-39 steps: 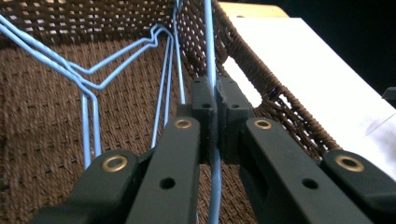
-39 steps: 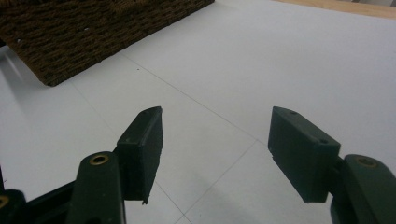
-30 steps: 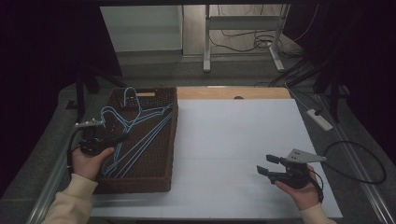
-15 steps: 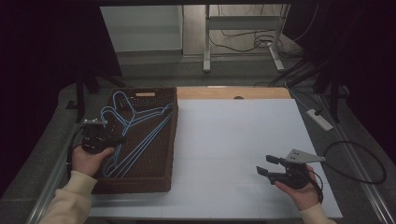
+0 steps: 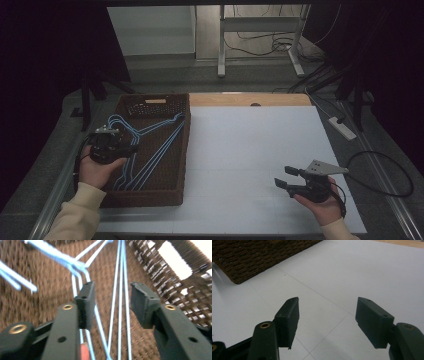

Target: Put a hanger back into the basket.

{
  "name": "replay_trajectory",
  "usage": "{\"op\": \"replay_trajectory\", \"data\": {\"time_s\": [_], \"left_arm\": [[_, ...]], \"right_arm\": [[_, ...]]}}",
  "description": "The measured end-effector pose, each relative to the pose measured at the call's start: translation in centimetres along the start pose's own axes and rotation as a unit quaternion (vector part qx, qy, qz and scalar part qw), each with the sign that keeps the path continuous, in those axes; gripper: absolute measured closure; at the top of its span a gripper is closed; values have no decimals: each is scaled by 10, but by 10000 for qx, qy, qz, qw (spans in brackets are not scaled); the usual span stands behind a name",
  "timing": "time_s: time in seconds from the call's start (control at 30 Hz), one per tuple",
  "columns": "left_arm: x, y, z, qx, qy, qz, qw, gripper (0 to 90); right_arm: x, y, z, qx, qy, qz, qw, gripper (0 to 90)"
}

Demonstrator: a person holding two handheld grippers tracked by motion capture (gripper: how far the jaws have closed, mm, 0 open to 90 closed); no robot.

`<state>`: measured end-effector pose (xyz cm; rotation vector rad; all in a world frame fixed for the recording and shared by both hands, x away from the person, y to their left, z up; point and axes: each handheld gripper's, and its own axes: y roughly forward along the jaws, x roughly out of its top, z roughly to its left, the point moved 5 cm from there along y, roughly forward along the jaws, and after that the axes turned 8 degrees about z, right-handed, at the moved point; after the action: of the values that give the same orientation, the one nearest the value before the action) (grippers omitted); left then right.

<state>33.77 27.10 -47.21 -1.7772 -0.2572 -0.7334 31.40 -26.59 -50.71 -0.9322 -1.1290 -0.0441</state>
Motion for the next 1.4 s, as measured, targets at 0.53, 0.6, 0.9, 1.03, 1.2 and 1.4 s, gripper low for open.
{"op": "replay_trajectory", "data": {"time_s": [0.53, 0.6, 0.9, 1.03, 1.2, 1.4], "left_arm": [[-16, -42, -34, -508, 572, -893, 9931, 352], [-20, -45, -41, -556, 703, -977, 9912, 347], [-39, -47, -76, -785, 1065, -1206, 9838, 337], [-45, -41, -86, -850, 1155, -1179, 9826, 337], [-50, -35, -91, -890, 1191, -1178, 9818, 339], [-51, -31, -93, -877, 1173, -1170, 9823, 340]], "right_arm": [[1, -1, 0, 2, 20, -37, 10000, 367], [1, -2, 0, 0, 23, -43, 10000, 367], [3, -5, -3, -34, 66, -148, 9999, 361], [4, -7, -4, -75, 58, -184, 9998, 357], [5, -10, -6, -127, 51, -222, 9997, 356], [4, -11, -7, -151, 60, -230, 9996, 353]]}}
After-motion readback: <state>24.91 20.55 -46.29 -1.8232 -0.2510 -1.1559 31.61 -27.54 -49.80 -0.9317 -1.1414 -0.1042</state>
